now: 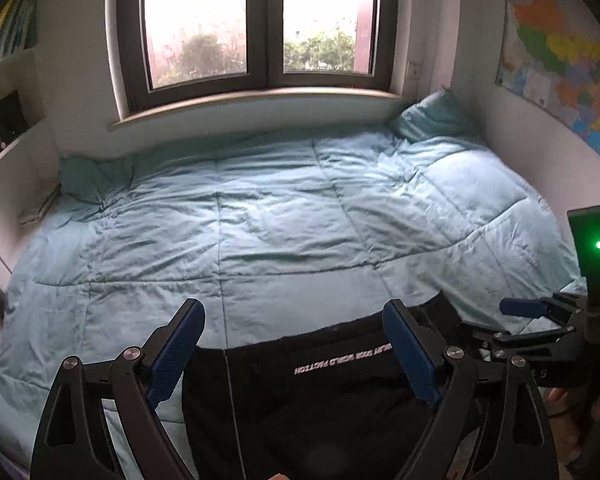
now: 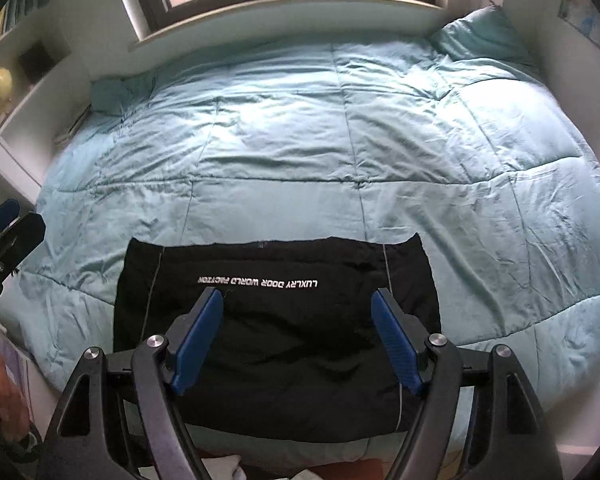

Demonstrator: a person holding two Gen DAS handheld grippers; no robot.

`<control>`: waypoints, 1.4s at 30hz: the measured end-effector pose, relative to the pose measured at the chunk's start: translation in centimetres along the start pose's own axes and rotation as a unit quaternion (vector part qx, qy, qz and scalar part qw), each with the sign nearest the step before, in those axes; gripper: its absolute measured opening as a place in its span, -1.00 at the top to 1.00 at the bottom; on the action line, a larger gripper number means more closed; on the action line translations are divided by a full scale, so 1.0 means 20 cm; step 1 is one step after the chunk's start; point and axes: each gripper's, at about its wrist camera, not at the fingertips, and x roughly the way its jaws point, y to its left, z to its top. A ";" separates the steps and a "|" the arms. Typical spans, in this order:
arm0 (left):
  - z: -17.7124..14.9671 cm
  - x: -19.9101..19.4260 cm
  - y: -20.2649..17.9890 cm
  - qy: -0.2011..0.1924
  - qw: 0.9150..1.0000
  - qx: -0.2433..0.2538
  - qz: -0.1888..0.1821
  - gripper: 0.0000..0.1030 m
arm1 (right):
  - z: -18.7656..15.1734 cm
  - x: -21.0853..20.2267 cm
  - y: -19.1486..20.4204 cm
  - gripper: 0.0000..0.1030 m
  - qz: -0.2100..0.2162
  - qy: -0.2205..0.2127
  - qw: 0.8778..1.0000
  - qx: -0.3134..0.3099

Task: Fold large clothes

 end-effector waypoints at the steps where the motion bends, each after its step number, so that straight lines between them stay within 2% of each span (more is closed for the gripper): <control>1: 0.01 -0.02 -0.01 -0.006 1.000 0.002 0.000 -0.78 | 0.00 -0.02 0.01 -0.52 -0.002 -0.003 1.000 0.000; 5: 0.01 -0.06 -0.03 -0.023 1.000 0.012 0.017 -0.78 | 0.01 -0.05 0.05 -0.52 -0.012 -0.012 1.000 -0.014; 10: 0.01 -0.06 0.01 -0.022 0.999 -0.008 0.032 -0.78 | 0.02 -0.01 0.11 -0.52 -0.010 -0.004 0.999 -0.030; 14: -0.01 -0.02 0.04 -0.008 0.999 -0.012 0.031 -0.78 | 0.01 0.03 0.12 -0.52 -0.010 0.002 0.999 -0.037; 22: -0.08 0.09 0.02 0.021 0.997 0.011 0.069 -0.77 | -0.03 0.13 0.11 -0.52 -0.007 0.035 0.999 -0.032; 29: -0.12 0.17 -0.04 0.041 0.996 0.044 0.072 -0.78 | -0.05 0.18 0.11 -0.52 -0.019 0.040 0.998 -0.041; 34: -0.14 0.22 -0.05 0.058 0.995 0.047 0.064 -0.77 | -0.04 0.19 0.08 -0.52 -0.025 0.039 0.998 -0.039; 42: -0.14 0.26 -0.03 0.072 0.993 0.045 0.082 -0.78 | -0.04 0.21 0.04 -0.52 -0.035 0.043 0.998 -0.035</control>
